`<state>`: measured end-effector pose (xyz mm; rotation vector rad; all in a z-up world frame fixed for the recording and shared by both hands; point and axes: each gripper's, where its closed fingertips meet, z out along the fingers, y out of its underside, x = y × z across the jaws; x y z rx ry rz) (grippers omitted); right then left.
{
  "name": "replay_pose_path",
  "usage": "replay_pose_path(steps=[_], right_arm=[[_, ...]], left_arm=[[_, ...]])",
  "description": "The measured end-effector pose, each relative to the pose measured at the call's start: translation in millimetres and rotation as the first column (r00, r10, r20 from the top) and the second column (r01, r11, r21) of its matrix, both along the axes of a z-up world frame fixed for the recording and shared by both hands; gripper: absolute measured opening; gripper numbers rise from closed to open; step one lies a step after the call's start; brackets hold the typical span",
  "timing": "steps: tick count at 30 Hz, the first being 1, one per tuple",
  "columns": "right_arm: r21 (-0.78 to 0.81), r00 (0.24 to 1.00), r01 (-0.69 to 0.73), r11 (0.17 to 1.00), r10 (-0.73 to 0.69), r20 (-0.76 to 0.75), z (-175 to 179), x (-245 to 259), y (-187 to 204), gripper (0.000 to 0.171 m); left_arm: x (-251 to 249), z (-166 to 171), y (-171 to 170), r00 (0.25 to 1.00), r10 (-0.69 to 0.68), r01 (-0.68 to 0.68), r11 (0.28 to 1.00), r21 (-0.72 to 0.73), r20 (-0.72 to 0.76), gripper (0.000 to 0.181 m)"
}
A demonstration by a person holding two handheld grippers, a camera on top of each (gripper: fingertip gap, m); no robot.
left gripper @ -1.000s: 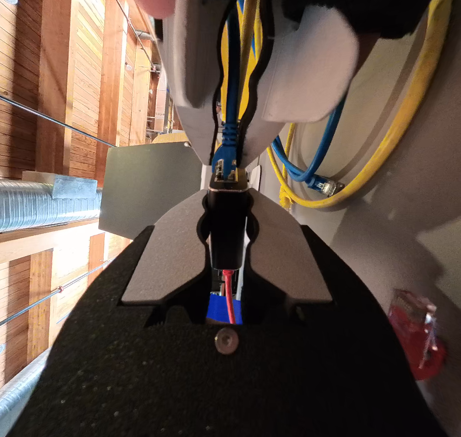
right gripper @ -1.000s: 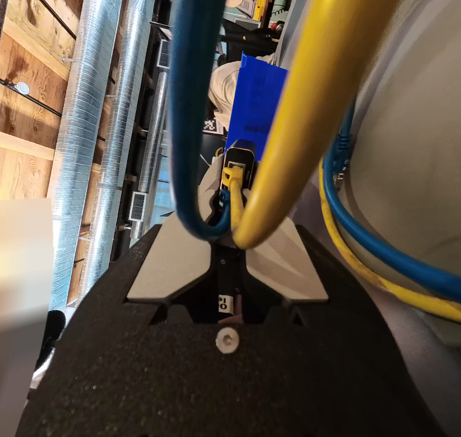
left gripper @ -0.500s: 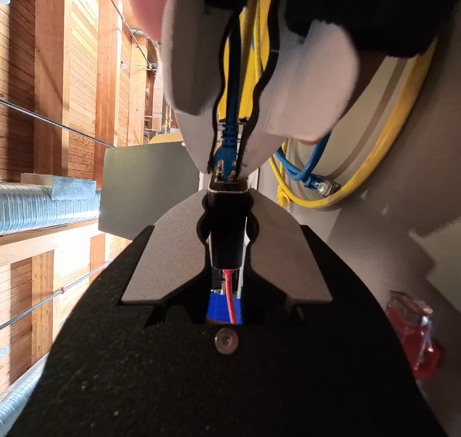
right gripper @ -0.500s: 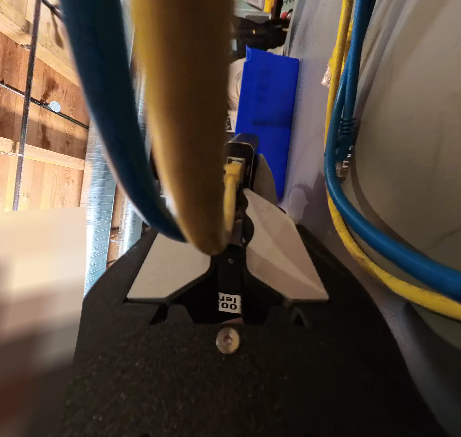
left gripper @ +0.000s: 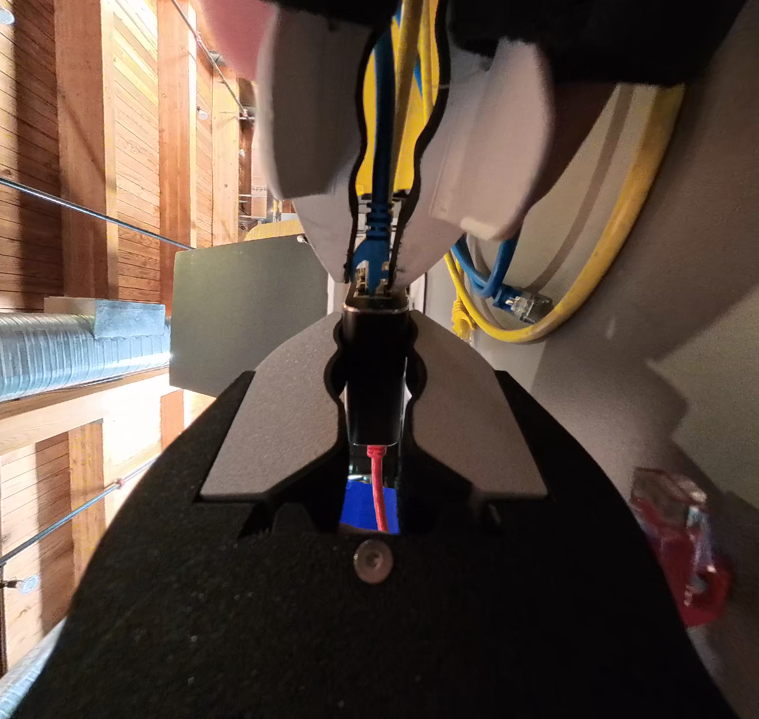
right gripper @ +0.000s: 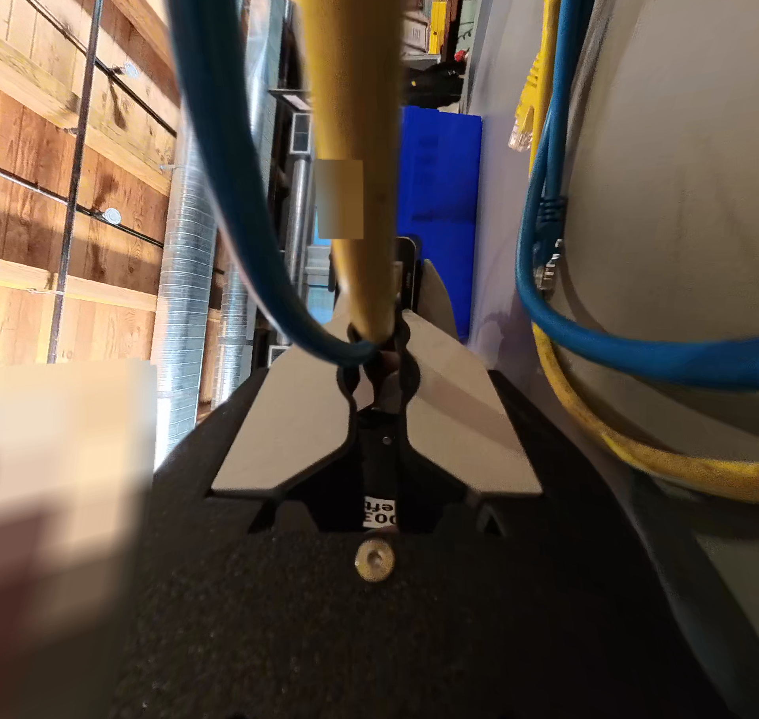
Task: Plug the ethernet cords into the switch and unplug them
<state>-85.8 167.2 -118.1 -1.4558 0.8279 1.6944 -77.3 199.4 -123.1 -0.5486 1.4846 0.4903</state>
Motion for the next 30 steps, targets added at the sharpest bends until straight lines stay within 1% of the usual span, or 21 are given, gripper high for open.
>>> replay_pose_path(steps=[5, 8, 11, 16, 18, 20, 22, 23, 24, 25, 26, 27, 28, 29, 30], right_arm=[[0.036, 0.993, -0.003, 0.999, -0.001, 0.122, 1.7, -2.8, -3.4, 0.014], [0.060, 0.989, -0.023, 0.998, 0.014, 0.145, 3.9, -4.4, -3.0, 0.013], [0.063, 0.990, -0.035, 0.997, 0.026, 0.139, 5.9, -3.3, -4.0, 0.013], [0.050, 0.989, -0.014, 0.999, 0.006, 0.148, 5.8, -0.8, -11.0, 0.012], [0.050, 0.984, 0.007, 0.999, -0.016, 0.179, 6.5, 1.9, -13.2, 0.012], [0.062, 0.966, 0.009, 0.998, -0.025, 0.258, 6.7, 4.3, -15.8, 0.013], [0.070, 0.924, -0.003, 0.998, -0.024, 0.381, 4.9, 4.5, -17.3, 0.014], [0.070, 0.890, -0.001, 0.998, -0.031, 0.455, 3.7, 6.5, -17.0, 0.014], [0.066, 0.833, -0.006, 0.998, -0.032, 0.552, 0.8, 8.9, -16.5, 0.012], [0.070, 0.771, -0.022, 0.997, -0.028, 0.637, 0.0, 10.4, -16.1, 0.013], [0.078, 0.744, -0.040, 0.996, -0.022, 0.668, 3.5, 10.8, -15.9, 0.013], [0.087, 0.722, -0.050, 0.995, -0.024, 0.691, 7.4, 12.2, -15.1, 0.013], [0.087, 0.667, -0.074, 0.993, -0.015, 0.745, 7.9, 13.4, -14.9, 0.013], [0.089, 0.614, -0.090, 0.992, -0.015, 0.789, 9.0, 15.2, -15.3, 0.013], [0.102, 0.583, -0.116, 0.988, -0.016, 0.813, 12.9, 14.5, -16.6, 0.013]], left_arm=[[-2.2, 6.0, -2.9, 1.000, 0.005, -0.006, 0.999, 0.040, 0.024, 0.024], [-4.4, 9.9, -2.5, 0.999, 0.023, -0.025, 0.998, 0.066, 0.042, 0.024], [-2.9, 12.1, -2.4, 0.999, 0.008, -0.012, 0.997, 0.076, 0.050, 0.024], [1.3, 10.0, -7.3, 0.998, -0.029, 0.027, 0.999, 0.044, 0.050, 0.025], [3.7, 10.4, -9.5, 0.998, -0.043, 0.042, 0.999, 0.028, 0.055, 0.025], [5.9, 9.3, -13.2, 0.997, -0.055, 0.055, 0.998, 0.002, 0.058, 0.025], [6.1, 3.2, -17.6, 0.995, -0.085, 0.088, 0.993, -0.074, 0.049, 0.026], [6.3, -1.0, -19.4, 0.994, -0.101, 0.105, 0.986, -0.131, 0.039, 0.032], [5.9, -6.2, -21.4, 0.994, -0.107, 0.108, 0.975, -0.194, 0.015, 0.040], [3.5, -8.7, -23.4, 0.995, -0.105, 0.101, 0.963, -0.248, 0.000, 0.043], [0.3, -9.2, -28.3, 0.993, -0.121, 0.114, 0.943, -0.314, -0.003, 0.050], [-4.1, -9.3, -34.8, 0.989, -0.146, 0.132, 0.907, -0.401, -0.004, 0.052], [-9.8, -7.1, -40.2, 0.987, -0.164, 0.144, 0.859, -0.491, 0.004, 0.054], [-15.9, -1.6, -44.5, 0.983, -0.179, 0.162, 0.801, -0.577, 0.026, 0.059], [-21.8, 7.0, -47.8, 0.979, -0.195, 0.187, 0.722, -0.667, 0.065, 0.061]])
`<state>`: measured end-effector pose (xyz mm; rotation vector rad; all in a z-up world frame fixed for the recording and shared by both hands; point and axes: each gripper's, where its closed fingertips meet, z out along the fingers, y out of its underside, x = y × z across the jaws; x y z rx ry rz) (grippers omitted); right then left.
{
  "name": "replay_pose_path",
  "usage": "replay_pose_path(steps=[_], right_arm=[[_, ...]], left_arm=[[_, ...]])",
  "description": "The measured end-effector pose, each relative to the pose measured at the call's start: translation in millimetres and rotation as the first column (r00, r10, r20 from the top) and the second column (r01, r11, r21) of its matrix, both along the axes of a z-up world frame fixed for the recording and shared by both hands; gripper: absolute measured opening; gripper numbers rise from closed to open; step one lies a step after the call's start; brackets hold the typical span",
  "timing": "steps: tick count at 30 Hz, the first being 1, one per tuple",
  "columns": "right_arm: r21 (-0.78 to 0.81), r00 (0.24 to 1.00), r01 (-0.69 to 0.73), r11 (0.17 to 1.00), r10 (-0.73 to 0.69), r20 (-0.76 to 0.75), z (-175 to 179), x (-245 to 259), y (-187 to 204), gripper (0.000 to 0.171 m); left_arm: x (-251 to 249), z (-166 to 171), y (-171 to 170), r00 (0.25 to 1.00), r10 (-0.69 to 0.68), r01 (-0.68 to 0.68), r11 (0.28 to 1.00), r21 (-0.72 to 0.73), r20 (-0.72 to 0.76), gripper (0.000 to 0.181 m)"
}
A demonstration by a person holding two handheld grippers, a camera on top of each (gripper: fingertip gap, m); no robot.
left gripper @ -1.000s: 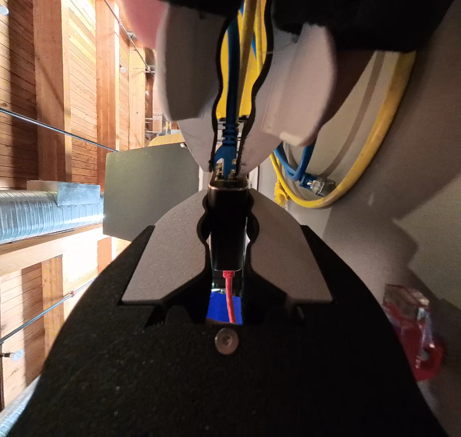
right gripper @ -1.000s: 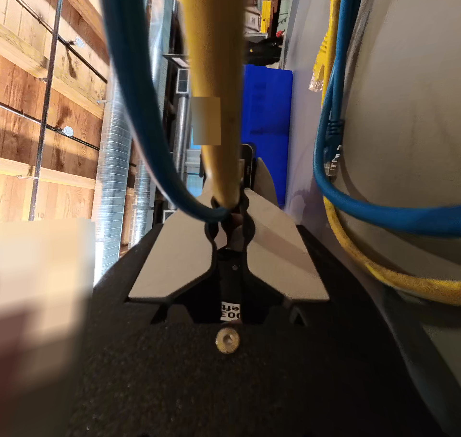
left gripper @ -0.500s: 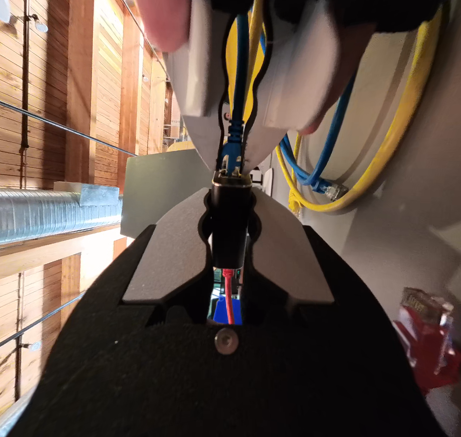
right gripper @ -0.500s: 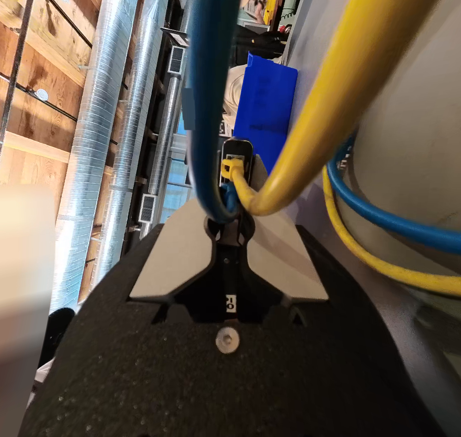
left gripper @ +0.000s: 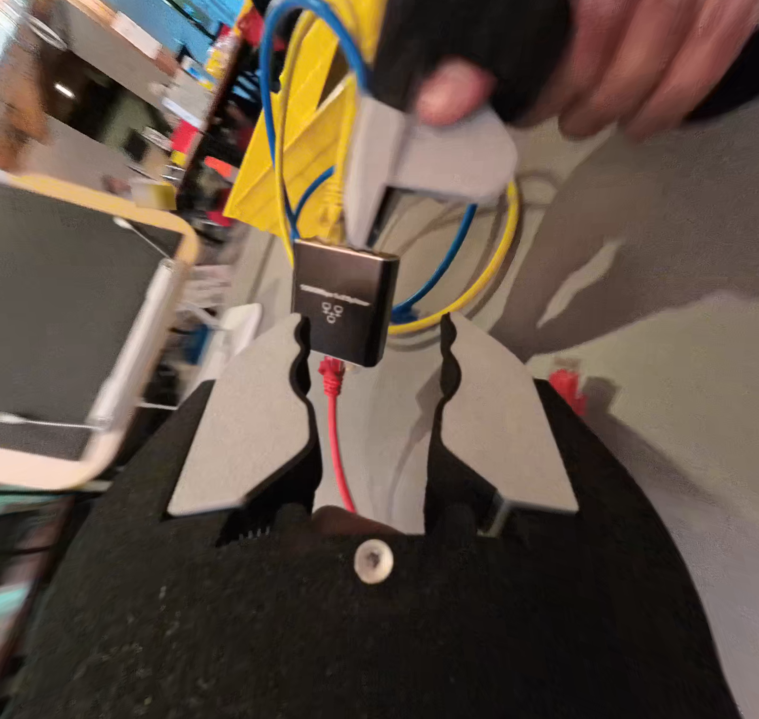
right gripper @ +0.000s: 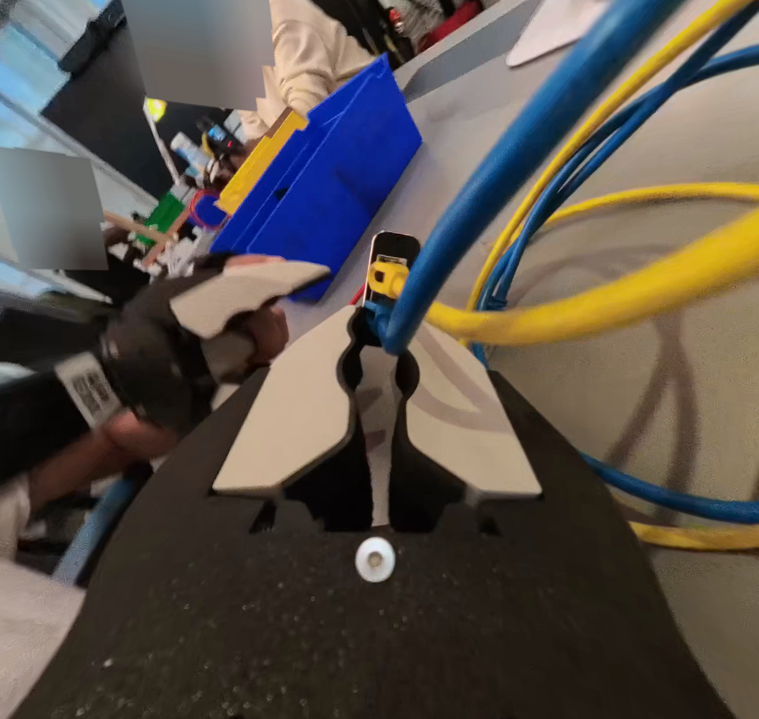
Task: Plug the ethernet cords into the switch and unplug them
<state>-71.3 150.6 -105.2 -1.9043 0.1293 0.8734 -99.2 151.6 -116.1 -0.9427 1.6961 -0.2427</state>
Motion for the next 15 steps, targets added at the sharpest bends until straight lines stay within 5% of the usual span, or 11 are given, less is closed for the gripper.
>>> replay_pose_path(steps=[2, 5, 11, 15], right_arm=[[0.025, 0.991, -0.075, 0.997, 0.072, 0.112, 4.3, -5.2, -5.7, 0.013], [0.049, 0.951, -0.178, 0.983, 0.158, 0.266, 8.3, -13.7, -17.3, 0.014], [0.028, 0.784, -0.475, 0.880, 0.408, 0.468, 19.3, -38.9, -46.5, 0.013], [0.007, 0.733, -0.532, 0.847, 0.457, 0.504, 25.9, -43.1, -48.7, 0.013]], left_arm=[[-8.7, 20.9, 1.2, 0.999, -0.025, 0.034, 0.954, -0.296, 0.034, 0.063], [-9.8, 32.9, 8.9, 0.989, -0.146, 0.108, 0.785, -0.609, -0.013, 0.071], [-11.4, 8.9, -34.5, 0.833, -0.507, 0.264, 0.714, -0.649, -0.220, 0.052], [-12.5, 2.7, -50.6, 0.759, -0.591, 0.263, 0.661, -0.703, -0.272, 0.033]])
